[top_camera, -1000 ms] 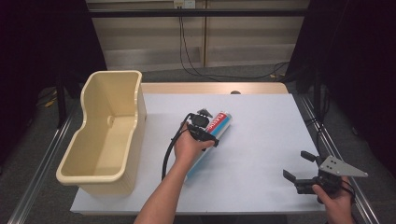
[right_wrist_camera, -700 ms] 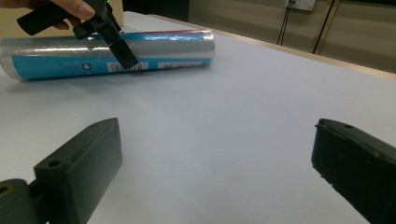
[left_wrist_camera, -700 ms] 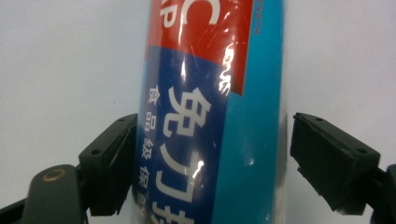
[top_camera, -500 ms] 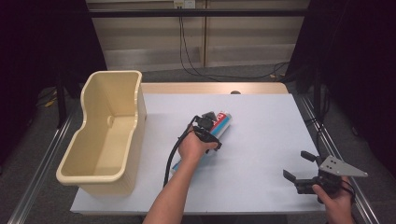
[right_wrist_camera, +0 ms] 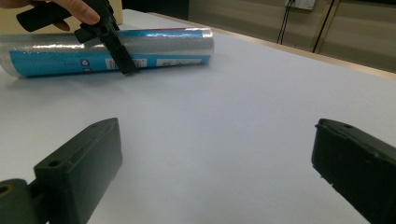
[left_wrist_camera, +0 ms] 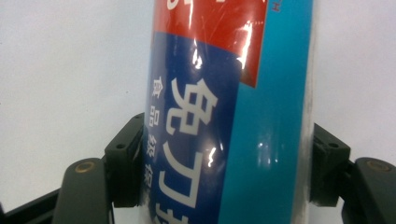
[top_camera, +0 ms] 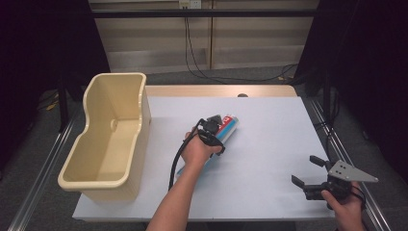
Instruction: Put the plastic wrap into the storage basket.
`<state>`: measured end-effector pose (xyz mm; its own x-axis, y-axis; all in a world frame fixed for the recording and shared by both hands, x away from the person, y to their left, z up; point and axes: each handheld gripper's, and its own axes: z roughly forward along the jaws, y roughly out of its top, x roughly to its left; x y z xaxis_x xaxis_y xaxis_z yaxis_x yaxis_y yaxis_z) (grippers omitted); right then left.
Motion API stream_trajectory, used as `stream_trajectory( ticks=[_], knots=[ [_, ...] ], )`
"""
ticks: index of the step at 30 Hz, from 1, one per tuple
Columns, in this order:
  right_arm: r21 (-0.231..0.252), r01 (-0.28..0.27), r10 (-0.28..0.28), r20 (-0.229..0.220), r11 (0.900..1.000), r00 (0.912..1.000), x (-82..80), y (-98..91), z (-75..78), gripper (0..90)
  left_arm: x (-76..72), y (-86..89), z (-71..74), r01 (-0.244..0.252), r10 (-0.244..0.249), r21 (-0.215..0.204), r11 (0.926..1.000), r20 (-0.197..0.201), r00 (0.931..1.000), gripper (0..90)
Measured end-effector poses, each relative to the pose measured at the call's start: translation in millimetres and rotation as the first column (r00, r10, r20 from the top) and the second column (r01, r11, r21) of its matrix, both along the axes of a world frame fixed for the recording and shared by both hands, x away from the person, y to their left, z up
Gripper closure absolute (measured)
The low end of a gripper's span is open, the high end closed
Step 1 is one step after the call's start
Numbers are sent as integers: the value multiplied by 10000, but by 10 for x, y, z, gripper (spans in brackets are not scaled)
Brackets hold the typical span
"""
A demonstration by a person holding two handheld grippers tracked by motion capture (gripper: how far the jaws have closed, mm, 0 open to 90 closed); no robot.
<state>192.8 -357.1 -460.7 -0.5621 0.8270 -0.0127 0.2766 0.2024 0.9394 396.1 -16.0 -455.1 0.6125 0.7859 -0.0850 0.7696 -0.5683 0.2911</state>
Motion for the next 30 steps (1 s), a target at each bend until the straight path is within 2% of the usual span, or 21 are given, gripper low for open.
stream_trajectory(
  ticks=[2, 4, 5, 7, 11, 14, 19, 24, 28, 29, 30],
  knots=[
    [0, -23, 23, 0, 10000, 10000, 0, 3, -3, 13, 2, -17, 5, -6, 6, 113, 9999, 1, 10000, 308],
    [-4, -35, 35, -6, 10000, 10000, 1, 5, -3, 12, 2, -50, 18, -15, 18, 449, 9990, -56, 10000, 310],
    [-11, -32, 32, 23, 10000, 10000, 1, 0, -3, 12, 13, -62, 34, -193, 216, 611, 9979, -359, 9991, 313],
    [2, -11, 11, 16, 10000, 10000, 1, -6, -8, 13, 31, -32, 44, -490, 515, 336, 9982, -778, 9956, 317],
    [54, 32, -32, -34, 10000, 10000, 17, -22, -24, 13, 40, 16, 113, -697, 713, 232, 9973, -751, 9946, 317],
    [25, 26, -26, -41, 10000, 10000, 27, -26, -31, 13, 57, 74, 185, -938, 933, 0, 9956, -1059, 9900, 318],
    [-12, -52, 52, -68, 10000, 10000, 30, -13, -34, 13, 54, 150, 337, -1055, 1070, 203, 9942, -938, 9898, 317],
    [13, -36, 36, 18, 10000, 10000, 29, -14, -28, 13, 49, 241, 450, -1220, 1201, -157, 9924, -899, 9887, 318],
    [34, -10, 10, -20, 10000, 10000, 30, -13, -28, 13, 28, 312, 590, -1486, 1478, -26, 9889, -861, 9853, 318],
    [-1, -30, 30, -23, 10000, 10000, 31, -11, -27, 13, 36, 340, 620, -1377, 1371, -4, 9905, -883, 9866, 319],
    [-3, -57, 57, -1, 10000, 10000, 33, -7, -29, 13, 34, 358, 646, -1467, 1456, -59, 9892, -885, 9854, 318]
  ],
)
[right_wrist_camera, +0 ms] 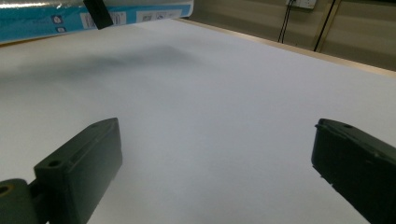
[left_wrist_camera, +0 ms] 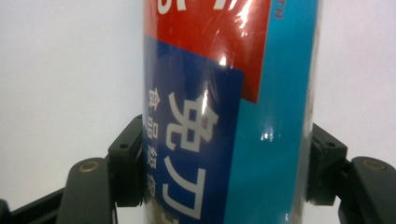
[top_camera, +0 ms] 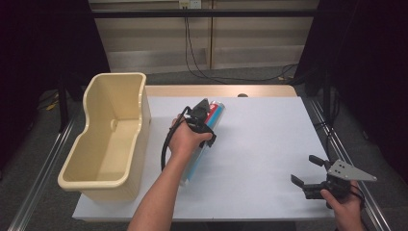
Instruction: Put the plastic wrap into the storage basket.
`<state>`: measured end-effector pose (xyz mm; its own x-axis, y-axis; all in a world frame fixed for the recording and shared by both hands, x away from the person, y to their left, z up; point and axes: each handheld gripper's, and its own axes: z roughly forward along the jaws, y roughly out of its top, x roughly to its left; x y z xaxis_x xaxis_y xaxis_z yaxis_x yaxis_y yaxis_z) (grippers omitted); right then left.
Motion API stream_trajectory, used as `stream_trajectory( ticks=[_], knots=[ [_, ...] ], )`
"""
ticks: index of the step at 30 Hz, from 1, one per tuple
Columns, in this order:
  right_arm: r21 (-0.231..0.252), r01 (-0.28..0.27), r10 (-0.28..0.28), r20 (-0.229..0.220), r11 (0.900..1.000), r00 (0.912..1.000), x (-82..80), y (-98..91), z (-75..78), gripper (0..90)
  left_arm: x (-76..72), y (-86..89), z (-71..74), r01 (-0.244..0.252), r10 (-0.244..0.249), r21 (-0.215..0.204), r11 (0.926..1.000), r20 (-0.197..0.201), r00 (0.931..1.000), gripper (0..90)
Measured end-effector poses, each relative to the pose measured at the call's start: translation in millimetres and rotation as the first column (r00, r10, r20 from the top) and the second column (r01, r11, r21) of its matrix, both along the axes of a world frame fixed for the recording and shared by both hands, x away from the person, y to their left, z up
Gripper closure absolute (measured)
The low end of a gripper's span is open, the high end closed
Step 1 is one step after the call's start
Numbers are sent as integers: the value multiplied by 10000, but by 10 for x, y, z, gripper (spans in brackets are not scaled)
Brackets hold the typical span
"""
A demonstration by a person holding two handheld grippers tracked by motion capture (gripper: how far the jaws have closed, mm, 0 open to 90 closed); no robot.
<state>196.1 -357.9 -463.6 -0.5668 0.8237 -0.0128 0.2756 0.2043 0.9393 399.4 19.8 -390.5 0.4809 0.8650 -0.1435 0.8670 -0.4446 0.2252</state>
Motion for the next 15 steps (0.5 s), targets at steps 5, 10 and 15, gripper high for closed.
stream_trajectory(
  ticks=[5, 10, 15],
  knots=[
    [34, -25, 25, -6, 10000, 10000, 0, 9, 1, 13, -15, 98, 140, -246, 246, -55, 9997, 153, 9996, 319],
    [36, -26, 26, -10, 10000, 10000, 2, 10, 0, 13, -24, 171, 254, -412, 413, -76, 9991, 206, 9989, 319],
    [4, -58, 58, -45, 10000, 10000, -1, 19, 0, 13, -44, 258, 432, -540, 544, -98, 9985, 374, 9978, 318]
  ],
)
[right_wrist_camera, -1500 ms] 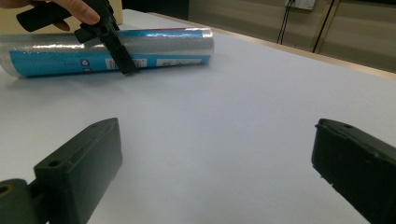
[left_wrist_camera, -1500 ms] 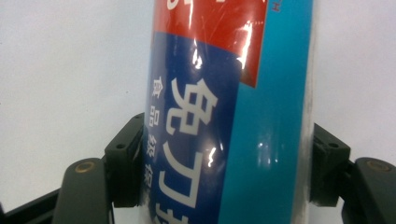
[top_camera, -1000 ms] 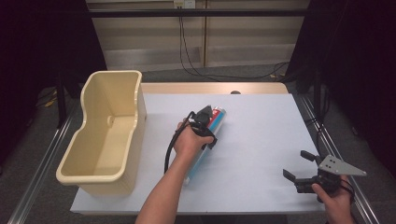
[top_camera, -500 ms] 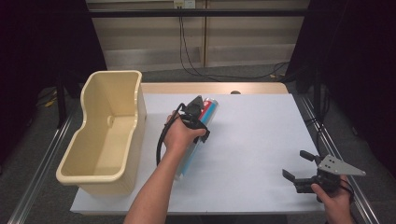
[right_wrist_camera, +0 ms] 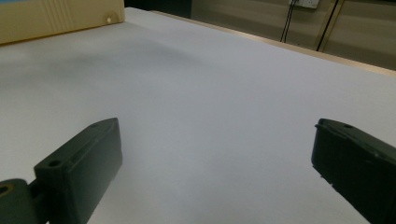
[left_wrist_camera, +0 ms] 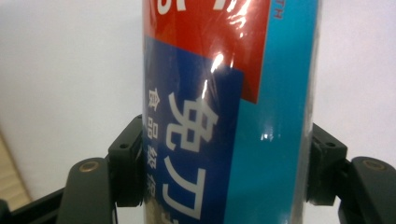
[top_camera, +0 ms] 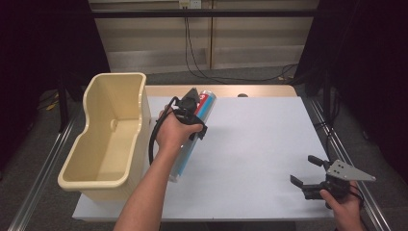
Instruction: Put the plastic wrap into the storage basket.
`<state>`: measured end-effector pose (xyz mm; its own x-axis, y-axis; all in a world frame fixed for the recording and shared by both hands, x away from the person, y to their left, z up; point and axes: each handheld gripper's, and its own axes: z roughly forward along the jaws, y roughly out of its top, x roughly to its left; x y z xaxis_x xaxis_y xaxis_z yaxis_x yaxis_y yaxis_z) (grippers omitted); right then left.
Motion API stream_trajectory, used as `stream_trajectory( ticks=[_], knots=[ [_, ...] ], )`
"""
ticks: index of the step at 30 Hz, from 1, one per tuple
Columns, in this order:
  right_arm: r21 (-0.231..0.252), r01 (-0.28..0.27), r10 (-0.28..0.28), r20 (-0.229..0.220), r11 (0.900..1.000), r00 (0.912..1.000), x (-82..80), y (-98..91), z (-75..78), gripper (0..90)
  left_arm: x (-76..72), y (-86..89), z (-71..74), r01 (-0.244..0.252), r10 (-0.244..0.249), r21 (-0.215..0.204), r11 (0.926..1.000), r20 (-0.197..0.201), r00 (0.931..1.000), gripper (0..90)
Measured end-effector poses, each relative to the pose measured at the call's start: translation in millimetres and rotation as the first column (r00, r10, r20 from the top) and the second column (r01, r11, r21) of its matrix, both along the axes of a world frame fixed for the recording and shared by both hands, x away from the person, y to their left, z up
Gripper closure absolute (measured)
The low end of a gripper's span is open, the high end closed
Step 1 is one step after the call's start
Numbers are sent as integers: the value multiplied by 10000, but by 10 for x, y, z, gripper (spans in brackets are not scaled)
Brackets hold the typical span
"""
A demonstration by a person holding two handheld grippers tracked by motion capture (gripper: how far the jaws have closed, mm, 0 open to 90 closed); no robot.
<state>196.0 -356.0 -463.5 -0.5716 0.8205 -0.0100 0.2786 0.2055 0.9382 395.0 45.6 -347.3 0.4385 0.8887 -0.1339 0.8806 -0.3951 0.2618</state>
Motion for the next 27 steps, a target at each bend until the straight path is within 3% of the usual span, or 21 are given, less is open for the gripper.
stream_trajectory(
  ticks=[21, 24, 27],
  knots=[
    [32, 3, -3, -15, 10000, 10000, 2, 21, 1, 13, -104, 260, 620, -813, 811, -86, 9967, -189, 9965, 318],
    [4, -14, 14, -17, 10000, 10000, 5, 24, -1, 13, -121, 309, 698, -965, 958, -292, 9949, -276, 9950, 318],
    [-14, -10, 10, 2, 10000, 10000, 6, 25, 1, 13, -132, 333, 751, -951, 948, -140, 9954, -206, 9953, 318]
  ],
)
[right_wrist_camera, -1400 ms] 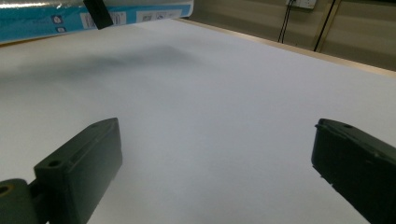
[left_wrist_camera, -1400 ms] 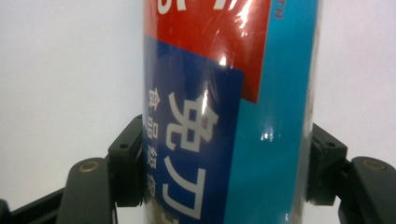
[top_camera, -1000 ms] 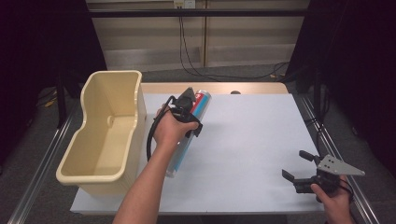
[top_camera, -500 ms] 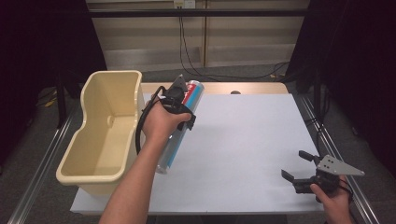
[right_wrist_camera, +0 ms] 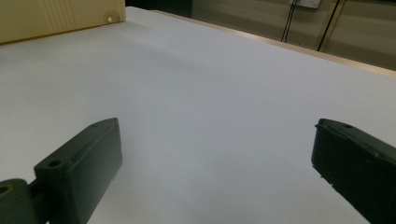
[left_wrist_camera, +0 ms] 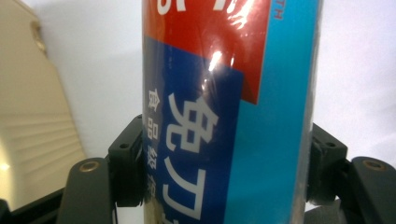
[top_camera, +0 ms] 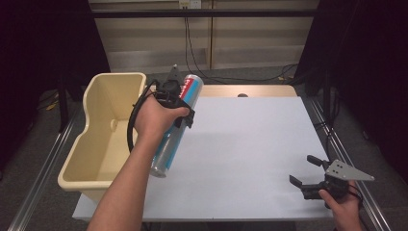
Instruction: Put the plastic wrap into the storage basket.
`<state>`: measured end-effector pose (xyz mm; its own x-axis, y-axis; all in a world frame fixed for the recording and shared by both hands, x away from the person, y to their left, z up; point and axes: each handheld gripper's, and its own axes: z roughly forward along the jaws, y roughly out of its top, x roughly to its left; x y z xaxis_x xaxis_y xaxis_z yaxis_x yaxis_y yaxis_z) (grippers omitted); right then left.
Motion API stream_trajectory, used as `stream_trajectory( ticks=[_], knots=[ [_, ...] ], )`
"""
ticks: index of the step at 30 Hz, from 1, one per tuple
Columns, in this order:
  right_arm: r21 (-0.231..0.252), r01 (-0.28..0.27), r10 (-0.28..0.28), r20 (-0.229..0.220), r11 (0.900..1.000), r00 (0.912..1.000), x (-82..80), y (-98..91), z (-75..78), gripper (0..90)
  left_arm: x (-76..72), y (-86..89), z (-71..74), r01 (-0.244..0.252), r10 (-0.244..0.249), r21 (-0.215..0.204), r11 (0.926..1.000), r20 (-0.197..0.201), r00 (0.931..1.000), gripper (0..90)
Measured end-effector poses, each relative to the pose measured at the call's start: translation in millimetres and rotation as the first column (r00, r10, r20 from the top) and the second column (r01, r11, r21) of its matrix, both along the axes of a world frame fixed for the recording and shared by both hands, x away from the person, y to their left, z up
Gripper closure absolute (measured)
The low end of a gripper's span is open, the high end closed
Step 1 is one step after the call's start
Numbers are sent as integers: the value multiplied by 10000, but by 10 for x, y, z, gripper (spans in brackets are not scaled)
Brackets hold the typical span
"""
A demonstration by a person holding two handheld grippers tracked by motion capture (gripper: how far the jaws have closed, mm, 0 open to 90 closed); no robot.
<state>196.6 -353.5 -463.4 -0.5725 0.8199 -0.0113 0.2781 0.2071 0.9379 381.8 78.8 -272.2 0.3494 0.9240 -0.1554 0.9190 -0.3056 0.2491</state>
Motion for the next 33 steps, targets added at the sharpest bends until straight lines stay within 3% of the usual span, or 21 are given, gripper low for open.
stream_trajectory(
  ticks=[20, 33],
  knots=[
    [-5, 30, -30, -9, 10000, 10000, -2, 2, -4, 13, -69, 402, 335, -860, 860, -11, 9963, -64, 9963, 318],
    [-52, 54, -54, 43, 10000, 10000, -5, 11, 4, 13, -143, 750, 435, -1649, 1649, 112, 9862, 18, 9863, 318]
  ],
)
